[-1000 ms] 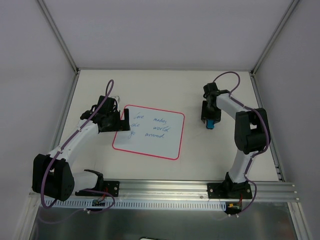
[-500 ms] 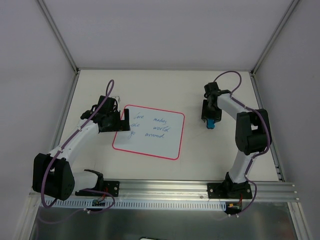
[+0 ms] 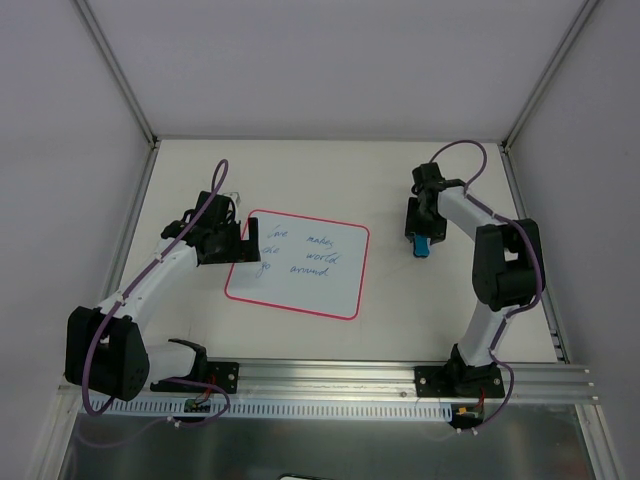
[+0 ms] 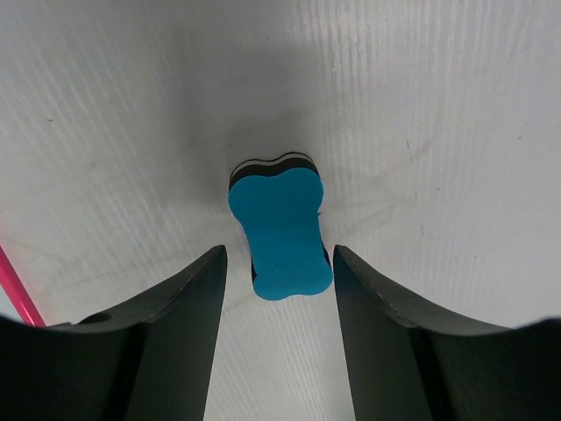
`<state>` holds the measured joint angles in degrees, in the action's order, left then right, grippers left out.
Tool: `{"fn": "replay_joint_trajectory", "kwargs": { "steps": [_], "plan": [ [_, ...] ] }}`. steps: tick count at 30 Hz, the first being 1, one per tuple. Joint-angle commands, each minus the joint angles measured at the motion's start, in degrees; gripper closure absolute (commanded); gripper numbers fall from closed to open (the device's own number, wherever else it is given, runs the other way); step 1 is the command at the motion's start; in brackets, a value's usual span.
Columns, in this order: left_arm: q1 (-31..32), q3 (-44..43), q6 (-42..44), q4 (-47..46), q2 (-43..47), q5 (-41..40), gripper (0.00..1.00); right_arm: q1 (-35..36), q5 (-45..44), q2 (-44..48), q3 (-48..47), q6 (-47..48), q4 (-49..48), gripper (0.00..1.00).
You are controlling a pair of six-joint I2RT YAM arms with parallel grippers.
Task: Erase the whiteboard
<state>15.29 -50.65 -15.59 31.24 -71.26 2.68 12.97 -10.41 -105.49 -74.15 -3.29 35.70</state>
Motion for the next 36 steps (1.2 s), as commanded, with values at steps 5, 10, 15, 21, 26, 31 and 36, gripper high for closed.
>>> {"fn": "replay_joint_trajectory", "kwargs": {
  "steps": [5,10,15,21,26,31,36],
  "plan": [
    [-0.4,-0.9,0.9,0.7,-0.1,-0.7,0.01,-1.5,2.3,-1.2,0.1,4.4,-1.8,0.44],
    [-0.4,-0.7,0.9,0.7,-0.3,-0.8,0.01,-1.5,4.0,-2.4,-0.4,5.1,-2.0,0.45],
    [-0.4,-0.6,0.9,0.7,-0.3,-1.2,0.01,-1.5,4.5,-3.3,-0.6,5.2,-1.9,0.48],
    [-0.3,-0.6,0.8,0.7,-1.2,-1.9,0.01,-1.6,4.2,-3.2,-0.9,5.5,-1.9,0.59],
    [-0.4,-1.3,0.3,0.7,-3.6,-5.3,0.01,-1.5,3.7,-1.9,-0.5,5.6,-1.9,0.77],
    [-1.0,-3.6,-1.4,0.7,-8.4,-7.3,0.03,-0.1,6.4,2.2,0.5,5.0,-1.9,0.82],
    [-1.8,-5.7,-2.0,0.7,-14.7,-9.9,0.09,4.8,6.0,6.5,2.0,4.6,-1.9,0.82]
  ]
}}
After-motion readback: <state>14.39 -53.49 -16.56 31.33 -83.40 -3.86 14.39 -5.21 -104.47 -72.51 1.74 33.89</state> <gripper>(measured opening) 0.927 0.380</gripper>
